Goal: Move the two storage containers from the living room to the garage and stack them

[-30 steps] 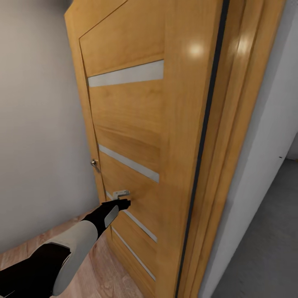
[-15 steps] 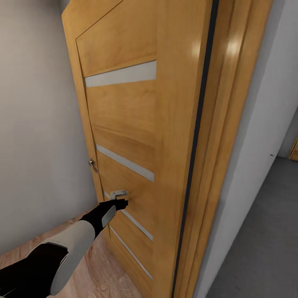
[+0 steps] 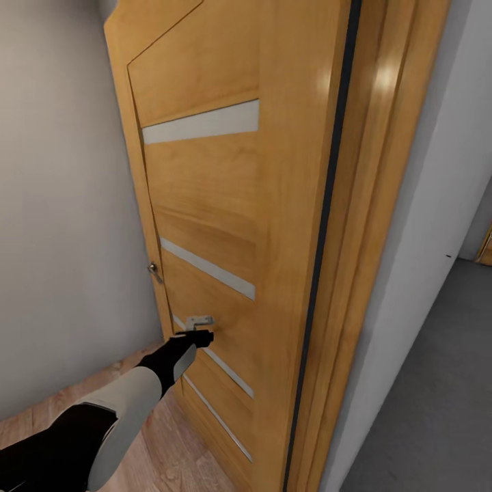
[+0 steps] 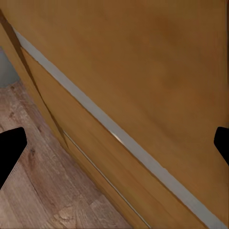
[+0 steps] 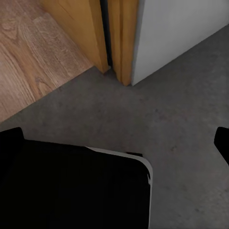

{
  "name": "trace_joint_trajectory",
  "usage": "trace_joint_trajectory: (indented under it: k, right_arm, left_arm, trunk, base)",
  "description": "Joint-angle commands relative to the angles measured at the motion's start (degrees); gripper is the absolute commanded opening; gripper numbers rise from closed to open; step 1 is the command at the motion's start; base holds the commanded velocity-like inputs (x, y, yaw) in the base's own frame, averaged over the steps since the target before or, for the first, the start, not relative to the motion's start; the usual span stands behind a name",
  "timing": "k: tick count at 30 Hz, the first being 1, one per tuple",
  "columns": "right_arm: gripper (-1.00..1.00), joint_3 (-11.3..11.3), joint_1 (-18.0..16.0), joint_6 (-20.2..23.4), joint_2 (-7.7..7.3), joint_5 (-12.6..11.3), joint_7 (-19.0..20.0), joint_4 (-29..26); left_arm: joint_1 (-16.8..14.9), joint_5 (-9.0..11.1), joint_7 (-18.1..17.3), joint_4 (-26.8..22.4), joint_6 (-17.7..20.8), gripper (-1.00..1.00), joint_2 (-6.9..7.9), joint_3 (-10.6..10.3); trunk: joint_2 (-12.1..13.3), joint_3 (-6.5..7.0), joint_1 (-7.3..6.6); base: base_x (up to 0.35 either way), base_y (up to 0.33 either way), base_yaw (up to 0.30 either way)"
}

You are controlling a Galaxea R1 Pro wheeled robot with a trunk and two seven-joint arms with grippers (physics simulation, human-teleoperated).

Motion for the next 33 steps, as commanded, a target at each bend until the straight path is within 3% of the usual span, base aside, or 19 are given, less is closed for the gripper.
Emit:
trace_joint_trajectory:
  k: [1,14,15,25,33]
  right_arm:
    - [1.00,0.12,-0.01,-0.21,-0.01,0.01,0.08,0.07]
    - [1.00,0.73,-0.01,-0.20,-0.01,0.01,0.15,0.07]
    - [1.00,3.47,-0.01,-0.28,-0.01,-0.05,0.09,0.07]
    - [1.00,4.24,-0.01,-0.29,-0.01,-0.08,0.01,0.07]
    - [1.00,4.25,-0.01,-0.29,-0.01,-0.09,0.01,0.07]
  left_arm:
    - [0.01,0.86,0.06,-0.45,0.00,1.00,-0.32,-0.58]
    - [0.01,-3.50,0.84,-0.10,-0.42,1.00,-0.40,-0.09]
    - [-0.02,8.31,-1.11,-0.90,-0.42,1.00,-2.05,-0.03]
    - [0.00,8.31,-1.11,-0.90,-0.41,1.00,-2.05,-0.03]
    - [0.00,8.31,-1.11,-0.90,-0.39,1.00,-2.05,-0.03]
  trunk:
    - [-0.03,0.01,0.02]
    - [-0.03,0.01,0.02]
    - [-0.03,0.01,0.02]
    - [-0.03,0.01,0.02]
    - [-0.03,0.01,0.02]
  base:
    - [0.000,0.000,0.000]
    - [0.000,0.000,-0.049]
    - [0.000,0.000,-0.049]
    - [0.000,0.000,-0.010]
    - [0.000,0.000,-0.149]
